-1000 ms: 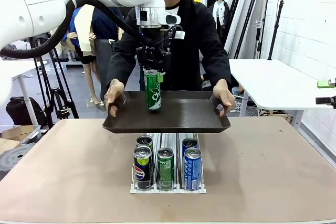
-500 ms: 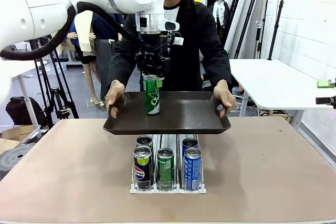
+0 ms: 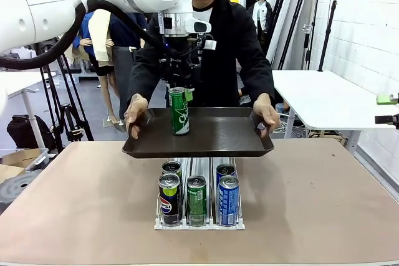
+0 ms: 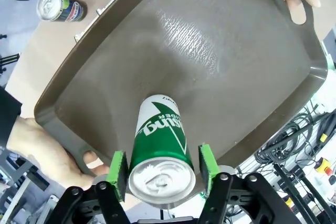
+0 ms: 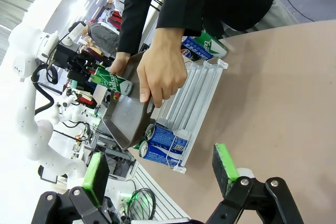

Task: Retrieve and hand over the desired beverage to the person.
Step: Place the picked can on the Handle tray extended by the person.

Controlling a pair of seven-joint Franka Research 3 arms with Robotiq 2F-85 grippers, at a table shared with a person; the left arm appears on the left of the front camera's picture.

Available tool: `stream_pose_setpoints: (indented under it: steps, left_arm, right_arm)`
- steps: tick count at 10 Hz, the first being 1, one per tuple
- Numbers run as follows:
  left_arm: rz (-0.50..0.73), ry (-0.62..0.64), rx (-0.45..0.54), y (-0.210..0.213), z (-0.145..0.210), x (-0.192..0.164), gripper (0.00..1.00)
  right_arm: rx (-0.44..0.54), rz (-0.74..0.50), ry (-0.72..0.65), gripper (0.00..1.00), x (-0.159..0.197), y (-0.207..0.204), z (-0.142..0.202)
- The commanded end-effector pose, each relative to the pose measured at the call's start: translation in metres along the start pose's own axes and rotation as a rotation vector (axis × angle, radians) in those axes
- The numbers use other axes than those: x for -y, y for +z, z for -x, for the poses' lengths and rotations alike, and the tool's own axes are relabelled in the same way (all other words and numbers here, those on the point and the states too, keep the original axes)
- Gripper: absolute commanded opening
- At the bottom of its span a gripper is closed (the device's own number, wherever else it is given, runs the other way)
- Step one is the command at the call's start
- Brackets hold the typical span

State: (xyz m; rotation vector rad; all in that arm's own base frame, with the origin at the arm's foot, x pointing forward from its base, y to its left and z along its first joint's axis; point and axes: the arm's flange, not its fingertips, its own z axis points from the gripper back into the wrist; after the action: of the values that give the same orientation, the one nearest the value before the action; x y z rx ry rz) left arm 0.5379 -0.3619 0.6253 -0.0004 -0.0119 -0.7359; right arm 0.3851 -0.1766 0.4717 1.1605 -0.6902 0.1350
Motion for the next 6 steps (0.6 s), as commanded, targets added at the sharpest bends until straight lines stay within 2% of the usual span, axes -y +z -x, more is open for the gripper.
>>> stream_pose_setpoints:
  steps: [1,4,6]
  left_arm:
    - [0.011,0.058,0.041,0.017,0.013,-0.006,1.00]
    - [-0.006,0.076,0.092,0.042,0.023,-0.012,1.00]
    - [0.004,0.096,0.063,0.045,0.023,-0.025,1.00]
  right_arm:
    - [0.002,-0.003,-0.006,1.00,0.000,0.000,0.001]
    - [0.002,-0.003,-0.006,1.00,0.000,0.000,0.001]
    - [0.002,-0.003,-0.006,1.00,0.000,0.000,0.001]
